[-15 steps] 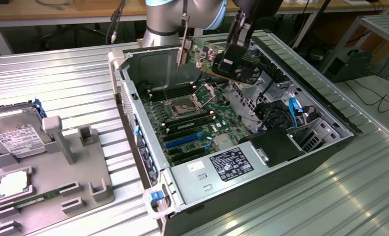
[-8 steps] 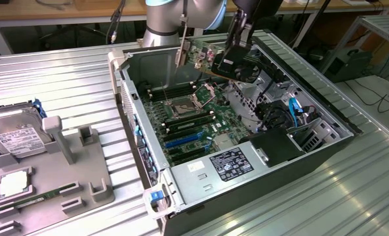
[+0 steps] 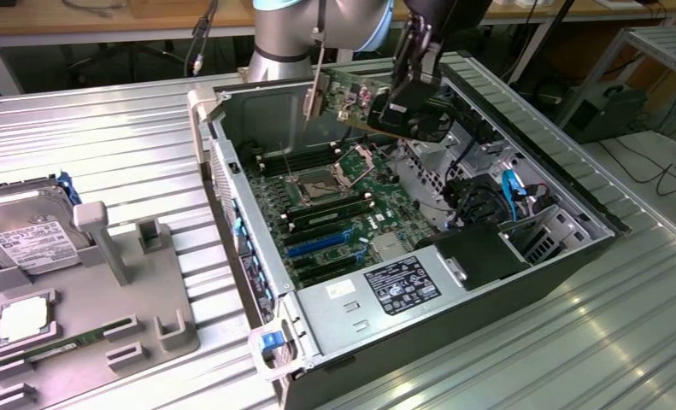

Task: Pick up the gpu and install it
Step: 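Insert the gpu into the slot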

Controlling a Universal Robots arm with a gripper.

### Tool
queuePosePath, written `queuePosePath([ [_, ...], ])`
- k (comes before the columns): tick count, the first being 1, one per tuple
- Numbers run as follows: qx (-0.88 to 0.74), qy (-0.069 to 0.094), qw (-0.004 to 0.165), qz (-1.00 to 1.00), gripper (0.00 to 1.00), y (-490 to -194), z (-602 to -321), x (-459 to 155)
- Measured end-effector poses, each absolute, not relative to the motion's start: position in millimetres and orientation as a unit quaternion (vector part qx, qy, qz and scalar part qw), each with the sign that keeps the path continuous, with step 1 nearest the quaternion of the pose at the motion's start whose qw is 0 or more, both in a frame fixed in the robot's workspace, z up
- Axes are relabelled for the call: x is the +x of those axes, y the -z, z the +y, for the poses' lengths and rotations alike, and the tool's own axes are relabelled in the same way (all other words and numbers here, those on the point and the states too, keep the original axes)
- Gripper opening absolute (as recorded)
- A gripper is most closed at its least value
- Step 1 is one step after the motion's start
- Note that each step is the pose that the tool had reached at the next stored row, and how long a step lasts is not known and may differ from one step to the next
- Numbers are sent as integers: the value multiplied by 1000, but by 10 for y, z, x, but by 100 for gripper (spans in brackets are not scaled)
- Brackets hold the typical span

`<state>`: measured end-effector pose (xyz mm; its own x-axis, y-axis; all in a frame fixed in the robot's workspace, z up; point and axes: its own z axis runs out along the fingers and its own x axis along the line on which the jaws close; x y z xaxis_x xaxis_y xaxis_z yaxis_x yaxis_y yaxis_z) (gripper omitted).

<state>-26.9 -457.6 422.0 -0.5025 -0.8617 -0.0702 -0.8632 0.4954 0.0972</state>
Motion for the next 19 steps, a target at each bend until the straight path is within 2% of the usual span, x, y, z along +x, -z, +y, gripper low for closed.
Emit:
queuePosePath([
  [5, -515, -54, 16, 855, 28, -4213, -4576, -269],
  [19, -598, -48, 22, 800, 28, -4209, -4587, -270],
])
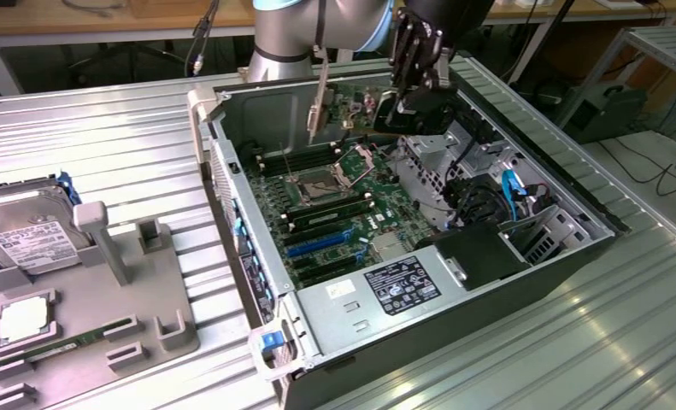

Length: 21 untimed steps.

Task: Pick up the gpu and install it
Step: 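Insert the gpu into the slot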

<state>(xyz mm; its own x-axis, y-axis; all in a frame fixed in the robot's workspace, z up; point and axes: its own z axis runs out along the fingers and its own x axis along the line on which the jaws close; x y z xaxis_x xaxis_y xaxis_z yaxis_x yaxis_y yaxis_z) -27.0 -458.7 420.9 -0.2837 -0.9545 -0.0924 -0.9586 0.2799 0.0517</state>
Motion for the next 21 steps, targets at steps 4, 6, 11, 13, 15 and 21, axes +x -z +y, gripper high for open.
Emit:
queuePosePath([
  [4, -618, -48, 21, 785, 28, -4210, -4589, -269],
  [6, -627, -48, 21, 777, 28, -4209, -4589, -270],
  [11, -653, -48, 21, 756, 28, -4209, -4592, -269],
  [13, -662, -47, 21, 747, 28, -4209, -4593, -269],
  [15, -672, -47, 21, 739, 28, -4209, -4594, -269],
  [21, -689, -47, 23, 722, 28, -4206, -4604, -270],
])
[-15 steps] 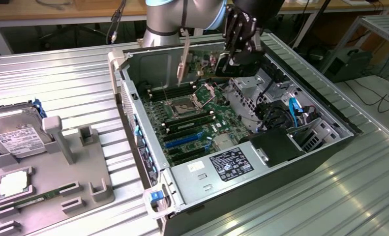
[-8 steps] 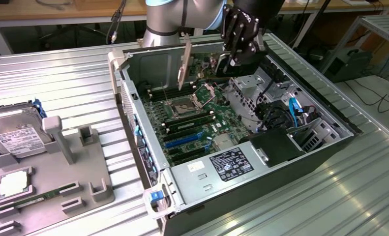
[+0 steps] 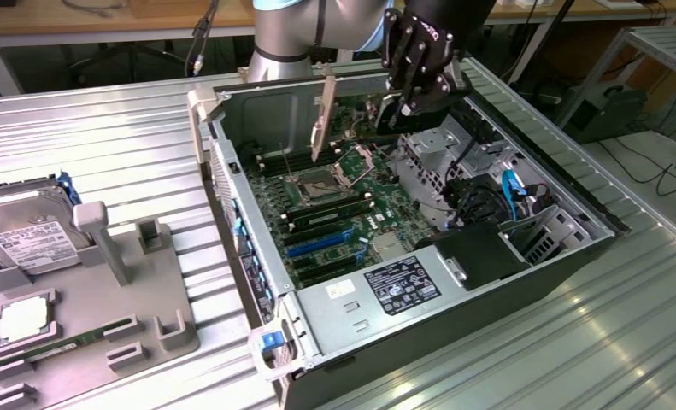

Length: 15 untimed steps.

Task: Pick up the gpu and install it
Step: 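Insert the gpu into the slot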

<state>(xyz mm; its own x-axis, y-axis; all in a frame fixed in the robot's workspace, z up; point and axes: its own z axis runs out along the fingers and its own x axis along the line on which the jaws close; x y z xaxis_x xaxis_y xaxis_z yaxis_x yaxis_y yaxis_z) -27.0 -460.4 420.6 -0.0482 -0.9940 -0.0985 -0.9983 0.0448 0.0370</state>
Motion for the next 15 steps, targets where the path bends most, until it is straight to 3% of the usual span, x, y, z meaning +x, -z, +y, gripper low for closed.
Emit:
queuePosePath([
  [15, -690, -48, 23, 722, 28, -4185, -4604, -269],
])
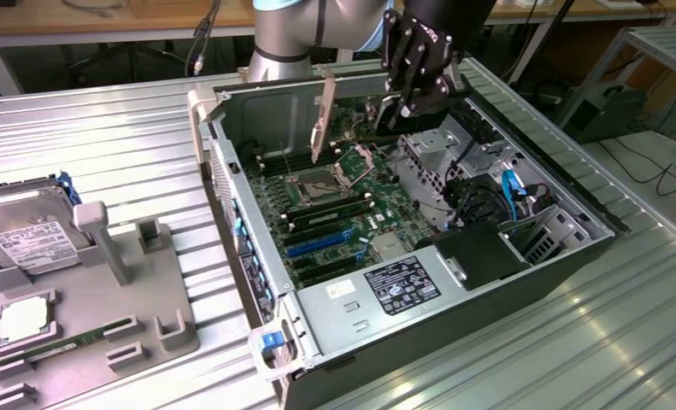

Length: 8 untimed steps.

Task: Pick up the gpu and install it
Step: 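Insert the gpu into the slot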

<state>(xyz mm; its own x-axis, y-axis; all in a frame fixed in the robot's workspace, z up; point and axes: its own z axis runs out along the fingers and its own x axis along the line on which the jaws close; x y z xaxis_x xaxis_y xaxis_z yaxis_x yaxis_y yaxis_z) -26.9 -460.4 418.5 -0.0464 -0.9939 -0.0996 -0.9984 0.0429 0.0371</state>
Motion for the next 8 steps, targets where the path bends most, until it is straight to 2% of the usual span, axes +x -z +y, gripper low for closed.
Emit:
queuePosePath([
  [8, -690, -48, 23, 722, 28, -4169, -4604, -269],
])
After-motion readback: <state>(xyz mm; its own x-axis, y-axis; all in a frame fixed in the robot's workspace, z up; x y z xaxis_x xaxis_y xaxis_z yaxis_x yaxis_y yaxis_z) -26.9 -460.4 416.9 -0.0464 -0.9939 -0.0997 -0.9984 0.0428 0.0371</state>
